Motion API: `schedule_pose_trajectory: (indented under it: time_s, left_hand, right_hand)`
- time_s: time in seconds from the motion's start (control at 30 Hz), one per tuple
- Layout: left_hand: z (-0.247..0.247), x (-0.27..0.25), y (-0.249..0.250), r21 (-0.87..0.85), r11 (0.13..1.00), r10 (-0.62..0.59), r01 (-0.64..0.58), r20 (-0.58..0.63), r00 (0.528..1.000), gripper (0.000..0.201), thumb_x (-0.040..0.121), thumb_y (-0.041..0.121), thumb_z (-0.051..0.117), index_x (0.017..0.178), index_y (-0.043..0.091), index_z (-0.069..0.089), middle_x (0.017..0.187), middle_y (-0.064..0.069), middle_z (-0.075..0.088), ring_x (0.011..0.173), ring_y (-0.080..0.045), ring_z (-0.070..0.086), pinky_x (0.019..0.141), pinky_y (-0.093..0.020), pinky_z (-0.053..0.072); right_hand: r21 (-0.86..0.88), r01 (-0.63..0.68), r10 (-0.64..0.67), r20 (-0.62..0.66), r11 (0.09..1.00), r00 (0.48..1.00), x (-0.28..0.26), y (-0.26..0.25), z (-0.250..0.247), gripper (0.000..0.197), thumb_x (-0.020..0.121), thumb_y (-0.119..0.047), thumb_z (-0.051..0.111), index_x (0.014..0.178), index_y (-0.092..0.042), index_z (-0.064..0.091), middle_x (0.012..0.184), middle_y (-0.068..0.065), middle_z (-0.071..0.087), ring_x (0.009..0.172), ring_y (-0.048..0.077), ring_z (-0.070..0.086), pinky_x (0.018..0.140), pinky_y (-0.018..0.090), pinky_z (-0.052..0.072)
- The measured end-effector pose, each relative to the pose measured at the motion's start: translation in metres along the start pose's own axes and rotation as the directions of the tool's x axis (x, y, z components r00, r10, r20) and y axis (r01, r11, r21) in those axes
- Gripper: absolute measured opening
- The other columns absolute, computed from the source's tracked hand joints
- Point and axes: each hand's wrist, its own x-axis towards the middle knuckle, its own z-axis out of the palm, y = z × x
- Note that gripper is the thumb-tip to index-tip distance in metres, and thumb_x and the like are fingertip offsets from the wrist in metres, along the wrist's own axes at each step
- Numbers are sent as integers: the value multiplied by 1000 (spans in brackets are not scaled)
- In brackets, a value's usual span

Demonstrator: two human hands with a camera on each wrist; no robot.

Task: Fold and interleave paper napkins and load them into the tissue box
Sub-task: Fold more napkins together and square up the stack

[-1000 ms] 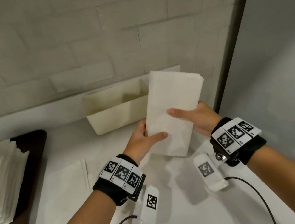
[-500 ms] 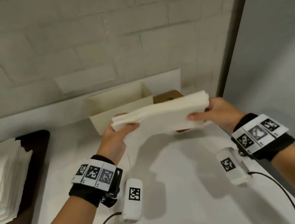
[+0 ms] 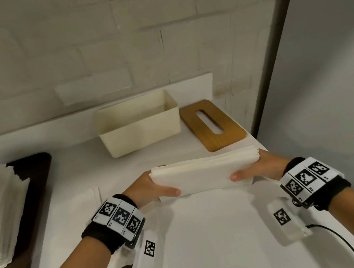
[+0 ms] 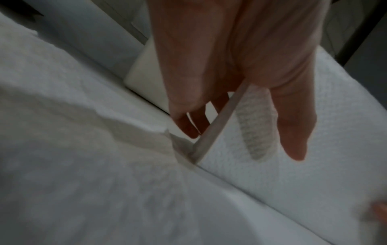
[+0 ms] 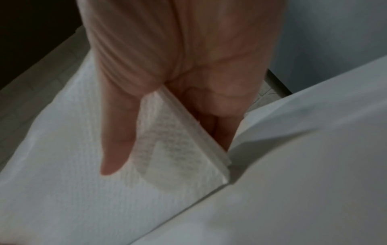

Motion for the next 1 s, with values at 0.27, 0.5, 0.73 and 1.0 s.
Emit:
schedule_pose_trajectory:
  time_s: [0.27, 0.5, 0.73, 1.0]
  left_hand:
    - [4, 8, 8, -147, 965, 172, -216, -261, 950, 32, 67, -5, 76, 84, 21, 66, 80, 5, 68, 78, -9, 63, 78, -21, 52]
    - [3, 8, 1, -197, 967, 118, -165, -228, 966, 34, 71, -5, 73, 86, 23, 62, 84, 3, 66, 78, -10, 63, 73, -18, 53]
    - [10, 16, 11, -266, 938, 125, -221, -335, 934, 31, 69, -10, 72, 79, 18, 61, 78, 2, 61, 74, -10, 58, 65, -8, 50]
    - [1, 14, 12, 233, 963, -64, 132, -279, 958, 43, 71, 15, 78, 111, 9, 61, 106, -5, 66, 97, -20, 61, 81, -25, 45]
  right_hand:
    - [16, 117, -114, -127, 993, 985, 9, -14, 1, 70, 48, -27, 88, 113, -24, 62, 115, 4, 68, 111, 20, 61, 99, 42, 48]
    - [-29, 15, -17, -53, 999, 998, 5, -1, -5, 46, 69, -6, 77, 109, -21, 62, 113, 9, 67, 106, 25, 63, 93, 49, 51]
    - [-10, 96, -97, -121, 995, 988, 18, -12, -6, 58, 63, -20, 82, 116, -23, 61, 115, 4, 67, 111, 21, 60, 100, 44, 47]
    - [-128, 0, -9, -65, 992, 998, 29, -5, -13, 61, 69, -19, 79, 124, -20, 52, 122, 5, 61, 116, 24, 55, 101, 48, 45]
